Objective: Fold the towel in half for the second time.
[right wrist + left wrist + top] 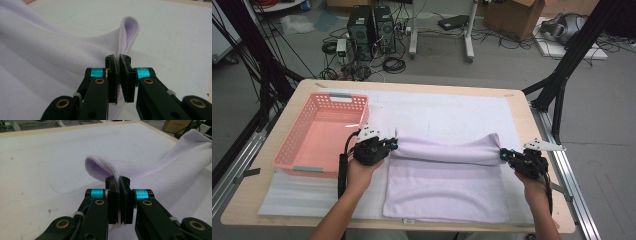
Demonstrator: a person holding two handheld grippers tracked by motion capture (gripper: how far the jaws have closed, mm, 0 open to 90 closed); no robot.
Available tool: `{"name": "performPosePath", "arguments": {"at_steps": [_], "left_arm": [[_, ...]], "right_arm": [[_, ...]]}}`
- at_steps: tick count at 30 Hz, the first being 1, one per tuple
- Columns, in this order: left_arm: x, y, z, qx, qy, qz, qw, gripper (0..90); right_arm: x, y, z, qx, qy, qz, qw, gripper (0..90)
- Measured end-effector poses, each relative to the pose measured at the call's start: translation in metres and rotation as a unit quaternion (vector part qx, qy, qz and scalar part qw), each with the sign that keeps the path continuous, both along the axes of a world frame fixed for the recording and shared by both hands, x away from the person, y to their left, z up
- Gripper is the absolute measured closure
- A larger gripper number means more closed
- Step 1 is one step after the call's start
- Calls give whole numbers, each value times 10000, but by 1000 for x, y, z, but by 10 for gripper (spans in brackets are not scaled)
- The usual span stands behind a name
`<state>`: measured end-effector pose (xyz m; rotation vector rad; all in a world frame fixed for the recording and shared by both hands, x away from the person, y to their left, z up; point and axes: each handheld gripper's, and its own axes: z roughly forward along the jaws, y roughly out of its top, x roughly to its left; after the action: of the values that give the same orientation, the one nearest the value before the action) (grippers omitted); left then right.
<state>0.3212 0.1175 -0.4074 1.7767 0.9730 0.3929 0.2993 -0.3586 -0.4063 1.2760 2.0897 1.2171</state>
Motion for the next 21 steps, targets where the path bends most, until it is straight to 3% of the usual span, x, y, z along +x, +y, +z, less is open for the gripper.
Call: {"name": "performPosePath", "arguments": {"at_steps": [6, 12, 13, 15, 17, 21], "left_arm": [[-19, 4, -13, 18, 94, -108, 9999, 861], [-21, 5, -26, 43, 275, -142, 9995, 849], [-21, 5, -27, 47, 315, -157, 9994, 825], [-19, 4, -26, -1, 334, -132, 9994, 678], [-16, 4, -24, -75, 365, -153, 9992, 544], [-8, 1, -19, -23, 272, -2, 9996, 417]], "right_arm": [[-20, 0, -8, -12, 60, 83, 9999, 851], [-29, 1, -21, -142, 260, 121, 9995, 844], [-29, 2, -22, -171, 293, 125, 9993, 838], [-28, 2, -22, -169, 296, 120, 9993, 793], [-28, 2, -19, -163, 269, 31, 9995, 670], [-21, 2, -11, -144, 210, -223, 9994, 500]]}}
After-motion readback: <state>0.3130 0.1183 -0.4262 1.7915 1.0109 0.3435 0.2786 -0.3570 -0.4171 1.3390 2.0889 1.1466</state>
